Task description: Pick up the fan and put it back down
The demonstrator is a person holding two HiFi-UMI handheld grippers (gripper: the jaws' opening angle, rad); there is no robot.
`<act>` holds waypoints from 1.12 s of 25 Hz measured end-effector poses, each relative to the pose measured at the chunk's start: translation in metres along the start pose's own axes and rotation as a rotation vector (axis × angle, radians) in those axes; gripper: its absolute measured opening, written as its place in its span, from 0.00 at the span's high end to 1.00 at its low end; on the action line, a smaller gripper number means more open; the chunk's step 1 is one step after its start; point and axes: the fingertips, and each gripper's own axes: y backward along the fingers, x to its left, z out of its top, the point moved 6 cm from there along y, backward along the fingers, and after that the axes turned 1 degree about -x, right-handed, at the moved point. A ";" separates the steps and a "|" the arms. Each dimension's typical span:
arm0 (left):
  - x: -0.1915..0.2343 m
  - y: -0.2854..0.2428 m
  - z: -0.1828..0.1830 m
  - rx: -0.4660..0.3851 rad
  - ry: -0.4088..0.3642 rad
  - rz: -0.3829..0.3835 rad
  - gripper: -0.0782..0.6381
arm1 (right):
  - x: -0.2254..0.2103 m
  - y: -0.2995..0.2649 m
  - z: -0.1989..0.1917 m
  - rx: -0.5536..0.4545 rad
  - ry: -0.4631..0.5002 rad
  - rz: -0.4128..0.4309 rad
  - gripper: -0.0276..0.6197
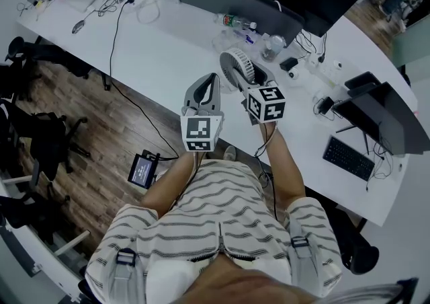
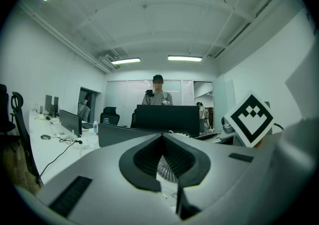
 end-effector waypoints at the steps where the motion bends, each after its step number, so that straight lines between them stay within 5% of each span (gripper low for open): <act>1: 0.000 0.000 0.000 -0.001 0.000 0.000 0.88 | 0.001 0.003 0.002 -0.011 0.000 -0.009 0.61; 28: -0.008 0.006 0.009 -0.025 -0.005 -0.031 0.88 | 0.033 0.056 0.032 -0.225 -0.060 -0.156 0.61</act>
